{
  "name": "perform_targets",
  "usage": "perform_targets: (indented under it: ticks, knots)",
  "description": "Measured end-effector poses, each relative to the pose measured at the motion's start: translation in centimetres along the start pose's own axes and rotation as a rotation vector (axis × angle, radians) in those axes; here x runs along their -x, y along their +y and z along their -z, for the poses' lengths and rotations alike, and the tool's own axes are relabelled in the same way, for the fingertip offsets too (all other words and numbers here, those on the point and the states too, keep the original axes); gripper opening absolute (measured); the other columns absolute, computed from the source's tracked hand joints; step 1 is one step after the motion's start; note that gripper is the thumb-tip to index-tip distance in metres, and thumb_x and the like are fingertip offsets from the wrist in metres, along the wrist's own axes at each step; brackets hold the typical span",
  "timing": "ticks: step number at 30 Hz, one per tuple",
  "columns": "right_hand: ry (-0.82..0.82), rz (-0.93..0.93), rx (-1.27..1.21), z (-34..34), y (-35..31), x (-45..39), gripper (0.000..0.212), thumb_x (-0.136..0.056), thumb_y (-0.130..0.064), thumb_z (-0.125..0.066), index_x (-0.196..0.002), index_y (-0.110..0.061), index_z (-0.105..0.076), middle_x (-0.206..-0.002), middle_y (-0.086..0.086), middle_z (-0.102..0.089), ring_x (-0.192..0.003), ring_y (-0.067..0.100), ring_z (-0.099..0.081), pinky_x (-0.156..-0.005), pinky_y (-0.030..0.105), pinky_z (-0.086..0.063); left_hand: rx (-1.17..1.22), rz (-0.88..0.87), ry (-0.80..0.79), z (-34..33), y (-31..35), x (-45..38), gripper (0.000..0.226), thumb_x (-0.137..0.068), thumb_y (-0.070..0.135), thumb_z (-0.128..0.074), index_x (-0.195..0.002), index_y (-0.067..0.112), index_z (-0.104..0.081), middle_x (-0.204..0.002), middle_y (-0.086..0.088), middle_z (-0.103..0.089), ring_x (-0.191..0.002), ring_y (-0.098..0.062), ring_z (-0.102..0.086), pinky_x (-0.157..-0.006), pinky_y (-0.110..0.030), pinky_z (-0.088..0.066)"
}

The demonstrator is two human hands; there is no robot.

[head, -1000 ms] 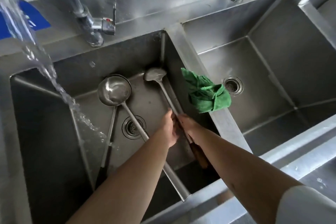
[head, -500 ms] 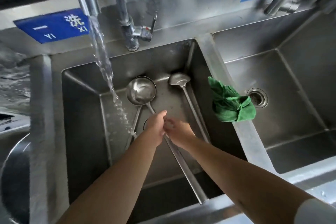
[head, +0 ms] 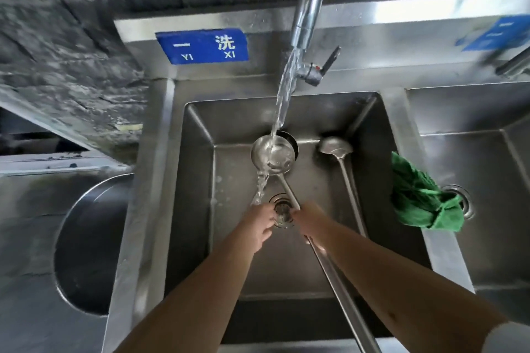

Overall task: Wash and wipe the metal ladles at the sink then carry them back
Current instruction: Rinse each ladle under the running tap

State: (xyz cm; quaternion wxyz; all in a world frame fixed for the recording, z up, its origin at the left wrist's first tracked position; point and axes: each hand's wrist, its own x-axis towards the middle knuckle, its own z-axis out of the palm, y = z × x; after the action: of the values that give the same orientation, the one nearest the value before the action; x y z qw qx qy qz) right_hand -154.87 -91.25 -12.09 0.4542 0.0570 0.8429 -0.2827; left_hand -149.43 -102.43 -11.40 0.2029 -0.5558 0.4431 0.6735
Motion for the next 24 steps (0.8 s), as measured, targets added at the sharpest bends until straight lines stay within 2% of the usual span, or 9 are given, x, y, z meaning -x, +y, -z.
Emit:
perform_targets:
  ticks: [3,5,9,12,15,17,19,21,24]
  knots:
    - [0.013,-0.009,-0.044,0.0,0.5,2.8,0.02,-0.096,-0.018,-0.049,-0.077,-0.015,-0.055,-0.063,0.004,-0.051,-0.047,0.017,-0.049,-0.034,0.017,-0.034,0.053,-0.071,-0.09,0.1,1.0,0.0,0.012,-0.097,0.012,-0.047,-0.093,0.014,-0.057,-0.093,-0.004,-0.058,-0.077,-0.014,-0.056,-0.072,-0.026,-0.044]
    - [-0.012,-0.027,-0.044,0.5,0.8,5.0,0.025,-0.096,-0.015,-0.048,-0.072,-0.016,-0.051,-0.058,0.001,-0.049,-0.037,0.012,-0.045,-0.031,0.015,-0.029,0.14,-0.084,-0.124,-0.2,1.7,0.6,0.016,-0.097,0.009,-0.05,-0.083,0.015,-0.053,-0.077,-0.003,-0.053,-0.066,-0.012,-0.049,-0.065,-0.023,-0.041]
    - [-0.057,-0.039,0.045,1.5,0.7,8.7,0.017,-0.093,-0.016,-0.049,-0.086,-0.008,-0.062,-0.061,0.003,-0.058,-0.039,0.012,-0.05,-0.038,0.019,-0.037,0.259,-0.11,-0.286,-0.7,1.3,1.5,0.007,-0.096,0.001,-0.052,-0.089,0.004,-0.053,-0.084,-0.015,-0.059,-0.077,-0.023,-0.061,-0.066,-0.03,-0.058]
    - [-0.126,-0.047,0.018,2.7,0.0,10.3,0.013,-0.089,-0.006,-0.053,-0.091,-0.001,-0.065,-0.063,0.007,-0.061,-0.044,0.013,-0.054,-0.045,0.022,-0.043,0.253,-0.093,-0.265,-1.0,1.0,3.3,0.01,-0.093,-0.005,-0.053,-0.085,0.0,-0.054,-0.077,-0.015,-0.061,-0.068,-0.023,-0.064,-0.06,-0.031,-0.059]
    - [-0.191,-0.112,-0.228,3.0,-1.4,10.6,0.013,-0.094,-0.011,-0.052,-0.092,-0.001,-0.062,-0.06,0.007,-0.055,-0.041,0.014,-0.05,-0.041,0.02,-0.041,0.091,-0.099,-0.226,-1.0,-0.4,4.4,0.017,-0.088,-0.008,-0.057,-0.076,0.004,-0.06,-0.076,-0.011,-0.064,-0.068,-0.019,-0.064,-0.076,-0.035,-0.058]
    - [-0.127,-0.047,-0.133,2.4,-1.8,10.0,0.02,-0.098,-0.02,-0.049,-0.09,-0.006,-0.061,-0.058,0.005,-0.052,-0.039,0.014,-0.046,-0.04,0.022,-0.039,0.085,-0.09,-0.212,-0.7,-1.1,4.5,0.02,-0.089,-0.003,-0.057,-0.074,0.01,-0.061,-0.075,-0.006,-0.061,-0.068,-0.017,-0.058,-0.076,-0.034,-0.052]
    - [-0.095,0.046,-0.001,1.5,-2.0,10.1,0.025,-0.098,-0.022,-0.047,-0.082,-0.008,-0.06,-0.057,0.005,-0.051,-0.038,0.015,-0.045,-0.042,0.025,-0.038,0.176,-0.092,-0.149,0.3,-1.0,4.2,0.022,-0.091,-0.001,-0.055,-0.074,0.012,-0.062,-0.068,-0.002,-0.056,-0.059,-0.013,-0.049,-0.074,-0.031,-0.052]
    - [-0.106,0.077,0.031,1.2,-1.9,10.7,0.027,-0.098,-0.018,-0.046,-0.075,-0.01,-0.057,-0.056,0.005,-0.049,-0.038,0.014,-0.043,-0.039,0.023,-0.037,0.238,-0.092,-0.016,1.8,-0.1,3.8,0.003,-0.09,0.005,-0.06,-0.09,0.008,-0.061,-0.072,-0.005,-0.057,-0.059,-0.013,-0.051,-0.079,-0.032,-0.058]
    - [-0.107,0.11,0.056,1.8,-2.0,12.1,0.025,-0.098,-0.015,-0.044,-0.076,-0.011,-0.056,-0.06,0.004,-0.05,-0.04,0.011,-0.043,-0.038,0.019,-0.036,0.184,-0.213,0.141,4.5,1.9,3.2,0.029,-0.088,-0.001,-0.062,-0.111,0.012,-0.049,-0.103,-0.014,-0.059,-0.087,-0.025,-0.063,-0.075,-0.037,-0.059]
